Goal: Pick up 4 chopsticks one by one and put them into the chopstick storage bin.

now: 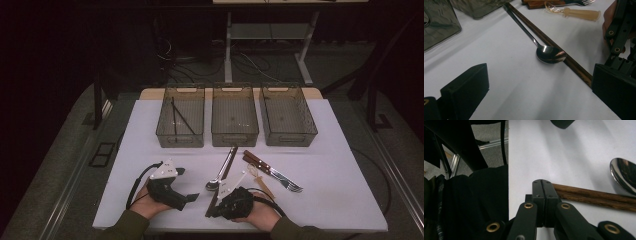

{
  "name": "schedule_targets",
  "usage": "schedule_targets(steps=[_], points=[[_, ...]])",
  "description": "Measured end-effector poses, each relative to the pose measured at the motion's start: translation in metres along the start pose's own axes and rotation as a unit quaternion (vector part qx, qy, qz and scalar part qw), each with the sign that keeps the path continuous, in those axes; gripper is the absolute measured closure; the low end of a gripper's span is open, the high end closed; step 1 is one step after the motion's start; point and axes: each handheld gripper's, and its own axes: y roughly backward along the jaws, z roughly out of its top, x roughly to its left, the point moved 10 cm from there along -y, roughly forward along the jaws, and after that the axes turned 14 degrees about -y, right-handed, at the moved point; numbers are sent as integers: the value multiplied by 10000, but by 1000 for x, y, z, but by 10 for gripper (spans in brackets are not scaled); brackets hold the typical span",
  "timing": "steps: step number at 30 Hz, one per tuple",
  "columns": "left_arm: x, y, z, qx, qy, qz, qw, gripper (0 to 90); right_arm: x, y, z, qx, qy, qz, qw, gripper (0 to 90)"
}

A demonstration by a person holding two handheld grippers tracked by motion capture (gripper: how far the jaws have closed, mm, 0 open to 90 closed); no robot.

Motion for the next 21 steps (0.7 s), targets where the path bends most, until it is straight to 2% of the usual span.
schedule_targets(steps=[21], points=[[0,0,0,-5,26,10,10000,5,3,-14,19,-203,21,47,9998,896]])
